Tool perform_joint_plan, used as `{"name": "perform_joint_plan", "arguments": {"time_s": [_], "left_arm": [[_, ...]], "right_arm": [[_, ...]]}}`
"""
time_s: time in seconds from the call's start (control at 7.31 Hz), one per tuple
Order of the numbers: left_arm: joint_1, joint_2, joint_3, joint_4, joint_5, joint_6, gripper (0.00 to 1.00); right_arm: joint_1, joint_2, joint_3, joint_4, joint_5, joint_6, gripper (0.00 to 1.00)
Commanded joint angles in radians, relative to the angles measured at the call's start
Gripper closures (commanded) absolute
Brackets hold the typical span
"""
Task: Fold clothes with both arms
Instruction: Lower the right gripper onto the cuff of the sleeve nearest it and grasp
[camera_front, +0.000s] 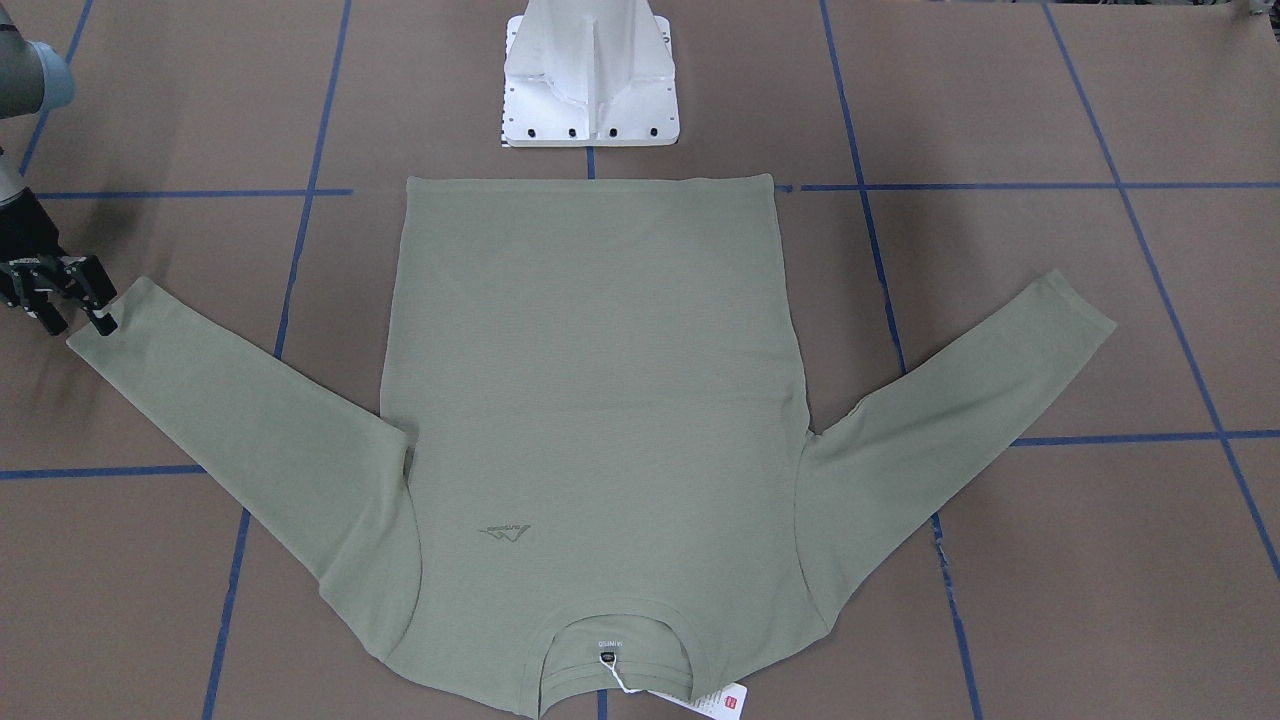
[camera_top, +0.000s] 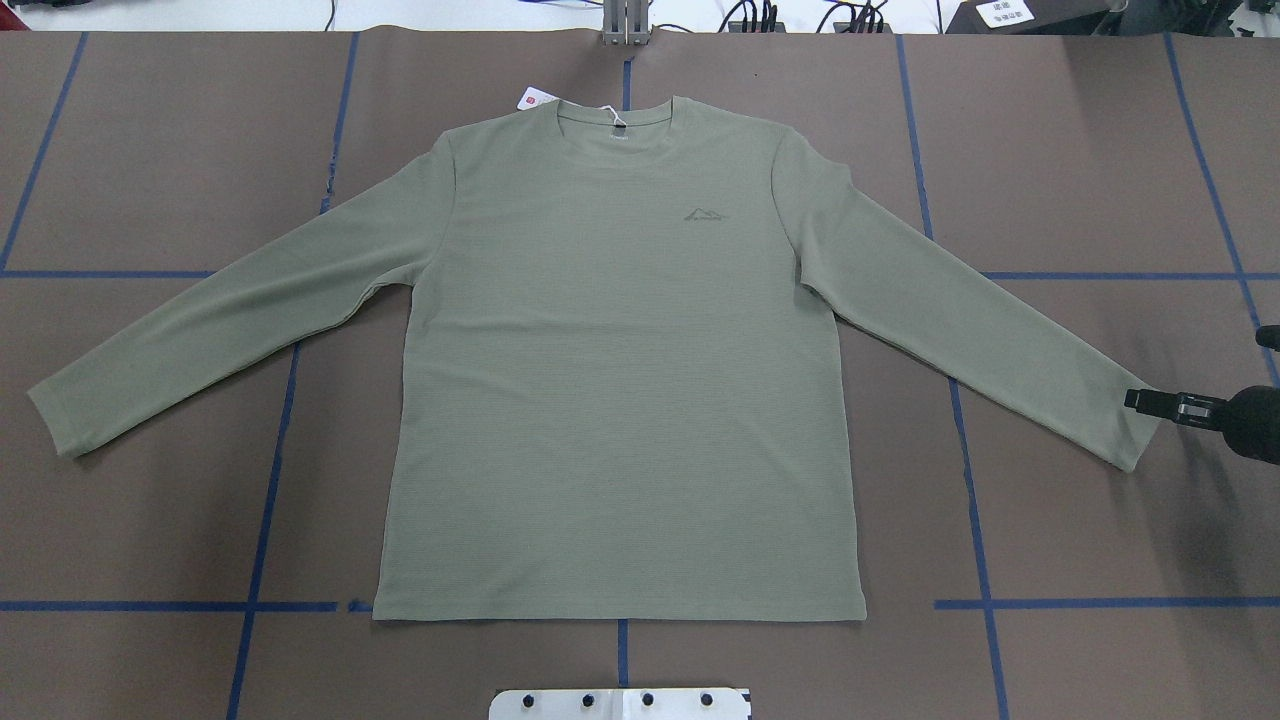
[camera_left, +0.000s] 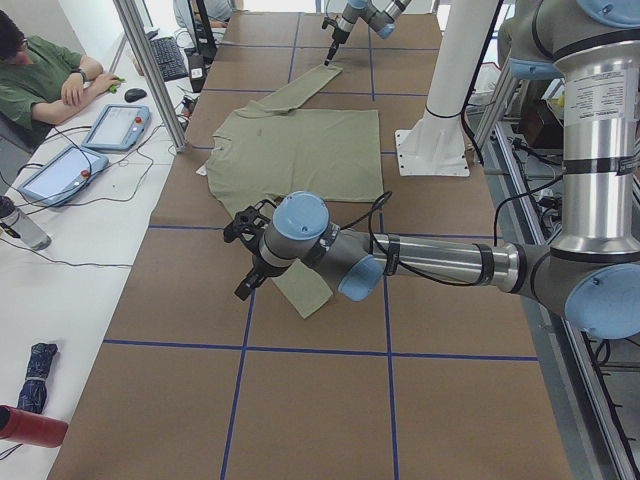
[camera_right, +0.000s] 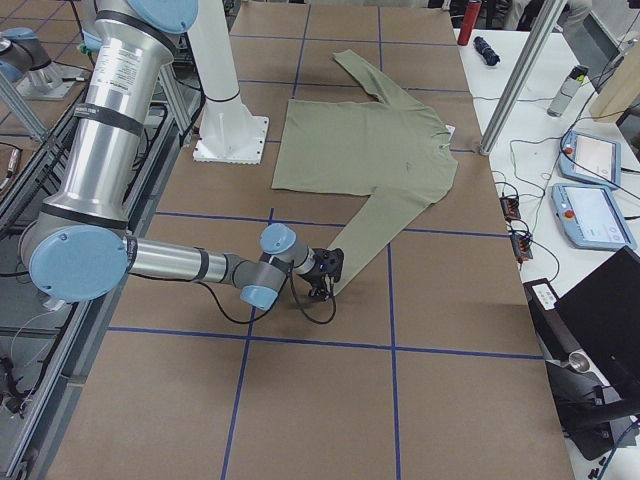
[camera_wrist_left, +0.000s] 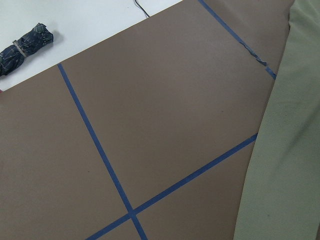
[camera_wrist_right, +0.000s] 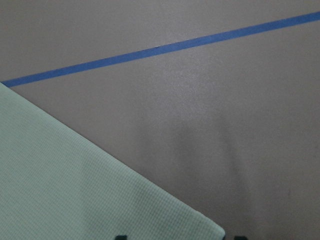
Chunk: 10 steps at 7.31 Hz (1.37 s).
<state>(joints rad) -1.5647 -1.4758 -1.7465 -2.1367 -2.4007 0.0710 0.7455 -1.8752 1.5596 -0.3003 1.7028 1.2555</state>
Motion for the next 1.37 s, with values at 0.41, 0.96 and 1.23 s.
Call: {"name": "perform_joint_plan", "arguments": {"time_s": [0.41,0.96,1.23], "left_arm": [[0.0,0.0,-0.001,0.0,0.0,0.0,0.0],[-0.002,0.0,-0.002,0.0,-0.003,0.0,0.0],[-0.002,0.0,-0.001,0.0,-0.003,0.0,0.0]], "right_arm": [[0.003,0.007,-0.007,0.0,-0.003,-0.002,0.46],[0.018,0.008,-0.004,-0.002,-0.005,-0.001,1.0],[0.056,0.014,0.013,-0.013,0.011,0.001,1.0]]}}
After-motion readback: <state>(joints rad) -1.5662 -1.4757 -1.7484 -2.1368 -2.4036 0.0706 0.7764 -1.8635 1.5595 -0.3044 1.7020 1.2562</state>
